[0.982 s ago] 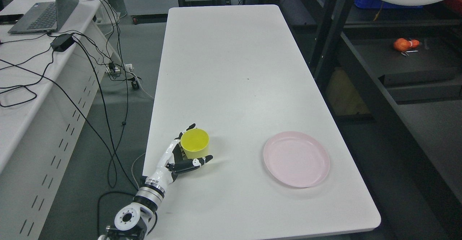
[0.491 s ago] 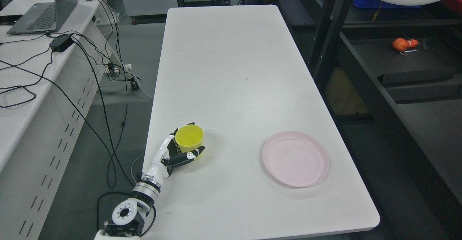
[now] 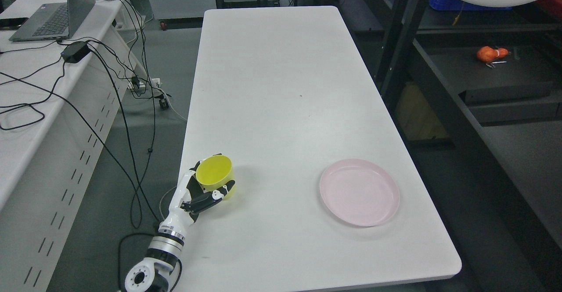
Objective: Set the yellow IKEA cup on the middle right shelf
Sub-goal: 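Lift the yellow cup off the table with the left hand, then hold the cup in the left hand while turning toward the shelves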
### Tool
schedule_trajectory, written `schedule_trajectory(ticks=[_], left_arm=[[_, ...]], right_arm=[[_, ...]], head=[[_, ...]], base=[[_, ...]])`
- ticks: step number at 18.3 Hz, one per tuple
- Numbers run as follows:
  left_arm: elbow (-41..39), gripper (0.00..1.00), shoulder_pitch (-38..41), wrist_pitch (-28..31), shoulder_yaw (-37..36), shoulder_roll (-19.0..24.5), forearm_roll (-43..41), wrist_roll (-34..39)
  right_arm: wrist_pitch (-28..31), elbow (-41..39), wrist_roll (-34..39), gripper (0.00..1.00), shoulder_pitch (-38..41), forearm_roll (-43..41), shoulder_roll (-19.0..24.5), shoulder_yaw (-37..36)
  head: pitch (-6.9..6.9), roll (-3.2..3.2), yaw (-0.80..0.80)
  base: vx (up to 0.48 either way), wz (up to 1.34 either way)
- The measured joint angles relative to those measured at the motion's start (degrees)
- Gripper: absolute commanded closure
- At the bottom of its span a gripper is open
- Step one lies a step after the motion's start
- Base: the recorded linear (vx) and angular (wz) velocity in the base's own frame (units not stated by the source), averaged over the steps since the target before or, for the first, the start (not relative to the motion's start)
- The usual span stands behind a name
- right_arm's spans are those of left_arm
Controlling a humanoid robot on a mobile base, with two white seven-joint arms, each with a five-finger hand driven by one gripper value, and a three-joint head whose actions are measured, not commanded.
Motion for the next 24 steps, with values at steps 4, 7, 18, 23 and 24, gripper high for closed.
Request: schedule_trajectory(ticks=[4,7,18,23,24], left_arm=[[-7.36,1.0,4.01,-0.28,0.5,0.0,2.56,-0.01],[-11.58,1.0,5.78,-2.05,0.98,0.0,3.61,-0.02],[-20.79,1.0,8.72,-5.0,3.92,0.0,4.92,-0.01],[-22.61,1.0,9.13,-5.37,4.79,0.0,5.0,0.01],[-22.85,1.0,9.17,-5.46,4.91,0.0,5.01,0.01]], right_arm=[[0.0,0.0,0.0,0.01,0.0,0.0,0.0,0.0],[0.0,0.0,0.0,0.01,0.0,0.0,0.0,0.0],[0.0,0.0,0.0,0.01,0.0,0.0,0.0,0.0],[0.0,0.0,0.0,0.01,0.01,0.0,0.0,0.0],[0.0,0.0,0.0,0.01,0.01,0.0,0.0,0.0]], head=[[0.0,0.0,0.0],[0.0,0.0,0.0],[0.0,0.0,0.0],[0.0,0.0,0.0],[0.0,0.0,0.0]], base=[[-0.024,0.01],[-0.027,0.0],[-0.075,-0.03],[-0.172,-0.14],[-0.18,-0.16]])
